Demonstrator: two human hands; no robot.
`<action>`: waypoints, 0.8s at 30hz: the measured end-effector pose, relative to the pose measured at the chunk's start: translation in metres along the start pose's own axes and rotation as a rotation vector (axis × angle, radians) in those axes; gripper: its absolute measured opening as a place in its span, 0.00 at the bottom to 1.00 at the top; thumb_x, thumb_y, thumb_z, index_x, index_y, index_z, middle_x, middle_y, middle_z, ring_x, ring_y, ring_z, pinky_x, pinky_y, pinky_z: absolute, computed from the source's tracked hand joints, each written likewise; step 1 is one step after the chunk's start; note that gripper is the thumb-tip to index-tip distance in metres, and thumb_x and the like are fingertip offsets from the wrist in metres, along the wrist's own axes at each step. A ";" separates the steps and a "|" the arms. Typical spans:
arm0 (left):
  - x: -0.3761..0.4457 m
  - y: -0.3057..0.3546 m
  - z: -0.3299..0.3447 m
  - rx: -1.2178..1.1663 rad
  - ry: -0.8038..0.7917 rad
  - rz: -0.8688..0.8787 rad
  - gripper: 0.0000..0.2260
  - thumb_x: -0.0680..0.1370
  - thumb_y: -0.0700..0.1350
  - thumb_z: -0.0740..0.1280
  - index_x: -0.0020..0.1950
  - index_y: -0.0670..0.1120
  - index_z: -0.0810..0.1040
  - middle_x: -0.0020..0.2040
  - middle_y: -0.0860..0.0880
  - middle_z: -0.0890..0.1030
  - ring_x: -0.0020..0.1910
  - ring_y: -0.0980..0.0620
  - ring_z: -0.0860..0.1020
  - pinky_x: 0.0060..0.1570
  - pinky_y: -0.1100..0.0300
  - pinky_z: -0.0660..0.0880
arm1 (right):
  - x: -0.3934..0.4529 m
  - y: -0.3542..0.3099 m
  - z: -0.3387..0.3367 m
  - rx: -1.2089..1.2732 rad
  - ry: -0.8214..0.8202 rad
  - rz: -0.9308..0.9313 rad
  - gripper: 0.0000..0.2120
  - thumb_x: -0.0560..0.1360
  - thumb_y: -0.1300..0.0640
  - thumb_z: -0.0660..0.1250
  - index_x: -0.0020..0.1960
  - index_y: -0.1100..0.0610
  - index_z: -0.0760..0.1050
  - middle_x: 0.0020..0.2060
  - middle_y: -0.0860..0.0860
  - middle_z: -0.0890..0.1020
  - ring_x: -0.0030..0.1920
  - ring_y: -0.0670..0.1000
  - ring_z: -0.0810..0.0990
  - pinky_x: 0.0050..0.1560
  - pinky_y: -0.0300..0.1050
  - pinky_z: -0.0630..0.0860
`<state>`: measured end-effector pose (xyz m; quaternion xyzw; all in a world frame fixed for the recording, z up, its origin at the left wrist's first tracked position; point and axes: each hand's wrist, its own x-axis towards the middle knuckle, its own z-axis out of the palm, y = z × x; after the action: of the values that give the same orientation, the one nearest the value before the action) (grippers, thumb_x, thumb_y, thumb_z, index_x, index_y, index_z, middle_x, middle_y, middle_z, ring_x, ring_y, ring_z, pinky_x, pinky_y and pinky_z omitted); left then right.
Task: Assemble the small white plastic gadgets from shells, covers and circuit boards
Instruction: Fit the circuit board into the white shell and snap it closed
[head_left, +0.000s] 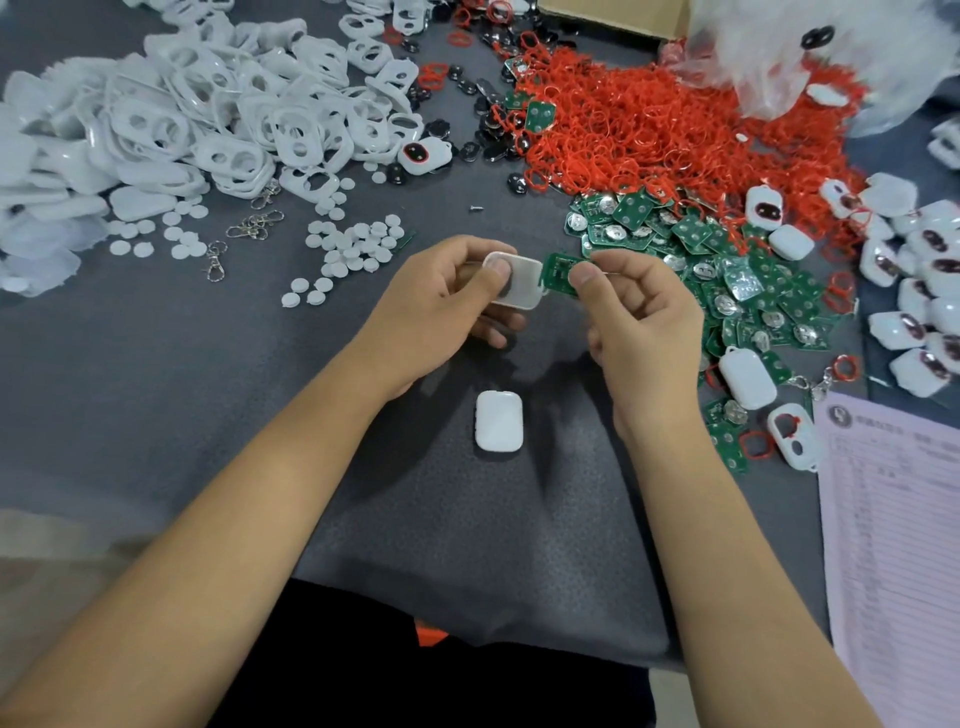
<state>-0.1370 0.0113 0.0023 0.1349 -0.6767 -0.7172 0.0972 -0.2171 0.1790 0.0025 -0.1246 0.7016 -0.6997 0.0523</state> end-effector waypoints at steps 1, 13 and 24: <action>0.000 0.000 -0.001 0.040 0.048 0.018 0.09 0.86 0.42 0.63 0.64 0.41 0.78 0.46 0.48 0.87 0.41 0.49 0.86 0.36 0.59 0.81 | 0.000 0.000 0.000 -0.002 0.005 0.008 0.08 0.78 0.61 0.74 0.55 0.64 0.80 0.29 0.42 0.78 0.29 0.42 0.73 0.31 0.36 0.69; -0.001 0.002 -0.020 0.133 0.255 -0.076 0.08 0.83 0.43 0.67 0.49 0.49 0.86 0.39 0.50 0.84 0.32 0.54 0.81 0.27 0.62 0.75 | 0.001 0.003 -0.001 -0.064 -0.008 0.034 0.08 0.78 0.59 0.75 0.54 0.62 0.81 0.31 0.44 0.78 0.31 0.45 0.73 0.36 0.41 0.71; -0.025 0.005 -0.004 0.816 0.246 0.026 0.03 0.79 0.48 0.71 0.47 0.52 0.83 0.39 0.57 0.81 0.38 0.67 0.76 0.35 0.76 0.67 | 0.000 0.002 -0.001 -0.083 -0.032 0.043 0.08 0.79 0.59 0.73 0.57 0.59 0.82 0.36 0.49 0.81 0.32 0.46 0.74 0.38 0.43 0.71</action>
<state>-0.1127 0.0153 0.0087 0.2382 -0.8902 -0.3677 0.1250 -0.2170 0.1798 0.0007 -0.1225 0.7316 -0.6667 0.0733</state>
